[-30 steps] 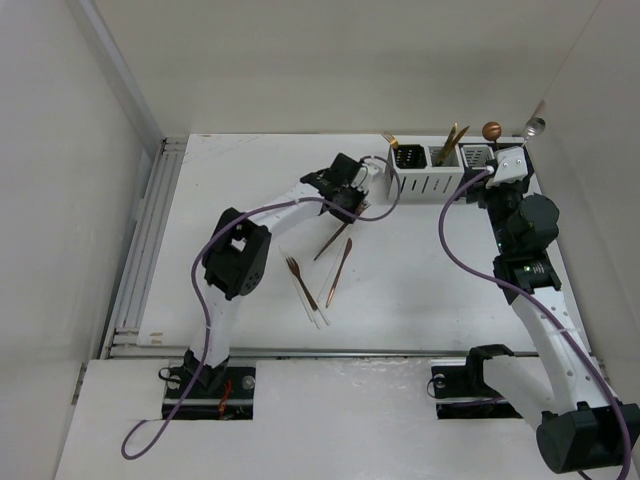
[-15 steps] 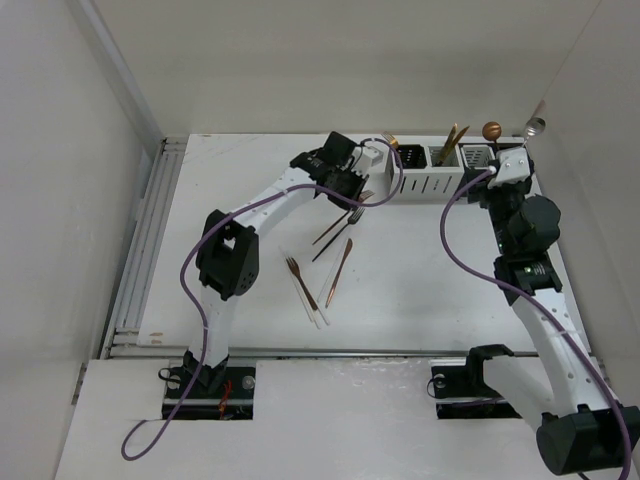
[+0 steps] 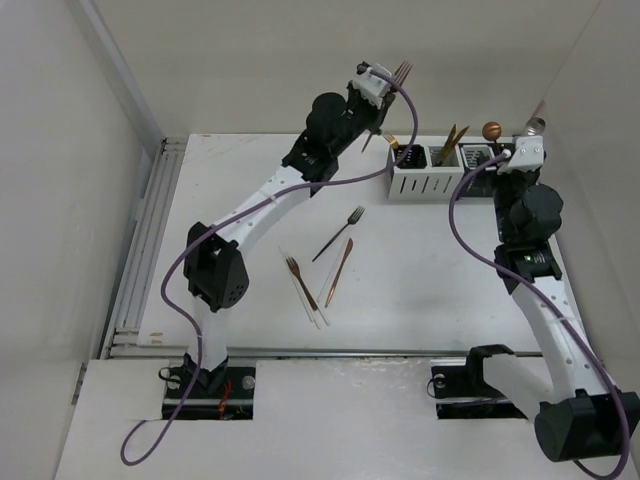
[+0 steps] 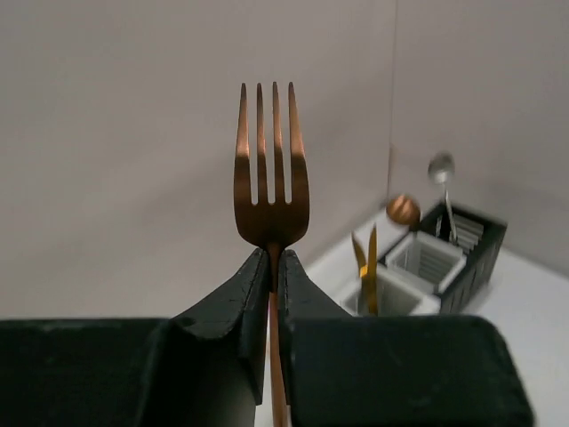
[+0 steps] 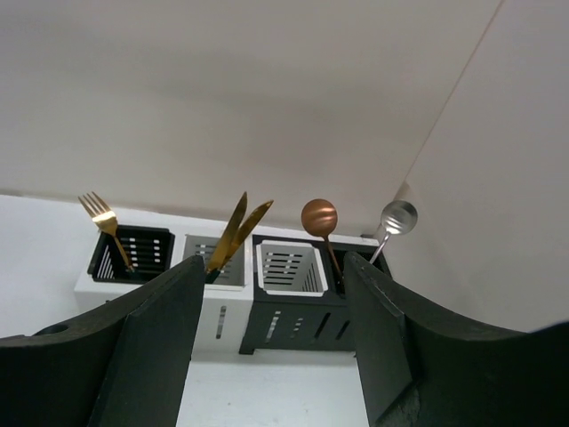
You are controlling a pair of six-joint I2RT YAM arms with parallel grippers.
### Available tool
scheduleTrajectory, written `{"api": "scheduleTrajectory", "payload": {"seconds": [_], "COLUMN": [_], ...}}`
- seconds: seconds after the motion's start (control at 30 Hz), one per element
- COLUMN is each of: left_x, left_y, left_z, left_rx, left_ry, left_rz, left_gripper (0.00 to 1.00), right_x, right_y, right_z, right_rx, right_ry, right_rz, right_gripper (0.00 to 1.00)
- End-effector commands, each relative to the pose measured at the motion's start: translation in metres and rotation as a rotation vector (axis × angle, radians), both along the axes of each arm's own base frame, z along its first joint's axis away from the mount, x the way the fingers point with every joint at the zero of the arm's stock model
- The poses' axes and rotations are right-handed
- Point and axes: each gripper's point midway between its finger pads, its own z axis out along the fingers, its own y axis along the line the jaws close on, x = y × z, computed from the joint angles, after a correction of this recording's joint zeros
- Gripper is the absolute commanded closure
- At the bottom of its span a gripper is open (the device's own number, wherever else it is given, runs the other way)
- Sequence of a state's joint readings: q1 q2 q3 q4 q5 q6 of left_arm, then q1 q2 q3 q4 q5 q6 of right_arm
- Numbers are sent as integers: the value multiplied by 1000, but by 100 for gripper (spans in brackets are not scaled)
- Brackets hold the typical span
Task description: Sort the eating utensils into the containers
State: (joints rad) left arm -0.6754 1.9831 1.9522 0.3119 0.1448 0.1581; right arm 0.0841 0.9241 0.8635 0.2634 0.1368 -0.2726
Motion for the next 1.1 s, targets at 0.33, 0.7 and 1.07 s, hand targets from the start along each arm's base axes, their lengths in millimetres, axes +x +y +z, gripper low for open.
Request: {"api": "scheduleTrajectory", "payload": {"seconds": [0.33,0.7,1.07], "left_x": [2,40,48], "left_y": [-39,-57,-66], "left_z": [60,-18,-78], "left_rx": [-593,-623,-515], "left_ry": [-484,-368,-286], "left_rz": [-96,13,-4], "left_gripper": [100,100,50], "right_x": [15,12,-11], "right_y": [-16,-19,-29], "right_z": [23,39,49], "right_rx": [0,-86,-106], "right_ry": [-62,-18,-12], "right_rz": [-51,-60,-109], "right_gripper": [31,31,25]}}
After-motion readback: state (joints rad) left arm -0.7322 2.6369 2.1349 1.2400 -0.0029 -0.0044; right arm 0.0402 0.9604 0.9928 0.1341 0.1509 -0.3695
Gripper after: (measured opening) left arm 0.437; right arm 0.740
